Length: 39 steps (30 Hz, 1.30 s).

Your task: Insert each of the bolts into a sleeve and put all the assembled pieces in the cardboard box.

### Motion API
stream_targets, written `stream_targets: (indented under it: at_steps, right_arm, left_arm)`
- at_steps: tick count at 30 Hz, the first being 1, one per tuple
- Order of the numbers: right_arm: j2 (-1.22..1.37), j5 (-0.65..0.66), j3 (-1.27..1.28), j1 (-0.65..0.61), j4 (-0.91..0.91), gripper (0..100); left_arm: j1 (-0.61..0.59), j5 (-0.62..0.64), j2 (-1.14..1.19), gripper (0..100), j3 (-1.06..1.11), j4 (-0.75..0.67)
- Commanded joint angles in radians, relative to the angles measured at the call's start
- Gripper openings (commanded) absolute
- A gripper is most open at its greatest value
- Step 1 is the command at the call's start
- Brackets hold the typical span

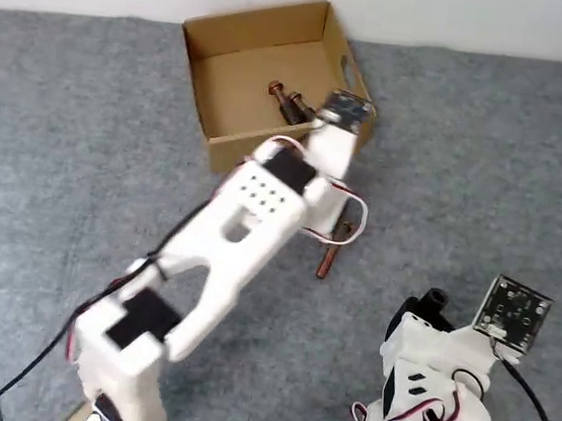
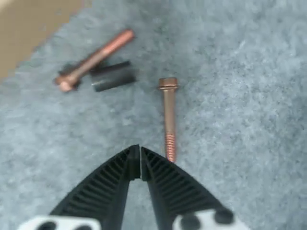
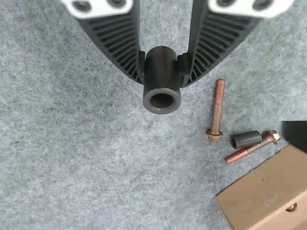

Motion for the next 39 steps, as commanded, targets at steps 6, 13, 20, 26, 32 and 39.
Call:
stream_targets:
  at_steps: [6, 13, 20, 26, 32, 39]
  right_arm:
    - [-0.002, -0.006, -0.002, 0.012, -0.018, 0.8]
    - [-0.002, -0.006, 0.000, 0.012, -0.018, 0.8]
    - [-0.002, -0.006, 0.002, 0.012, -0.019, 0.8]
    - [-0.002, -0.006, 0.002, 0.012, -0.019, 0.8]
    - [-0.002, -0.006, 0.002, 0.012, -0.019, 0.8]
    - [-0.002, -0.006, 0.003, 0.012, -0.019, 0.8]
  left_arm:
    - [0.012, 0.015, 0.316, 11, -0.437, 0.176]
    - [0.014, 0.014, 0.603, 11, -0.791, 0.311]
    - [0.012, 0.014, 0.806, 11, -1.135, 0.390]
    - [0.012, 0.012, 0.895, 13, -1.214, 0.393]
    - [0.011, 0.012, 0.942, 16, -1.213, 0.397]
    - [0.011, 0.012, 0.942, 8, -1.213, 0.397]
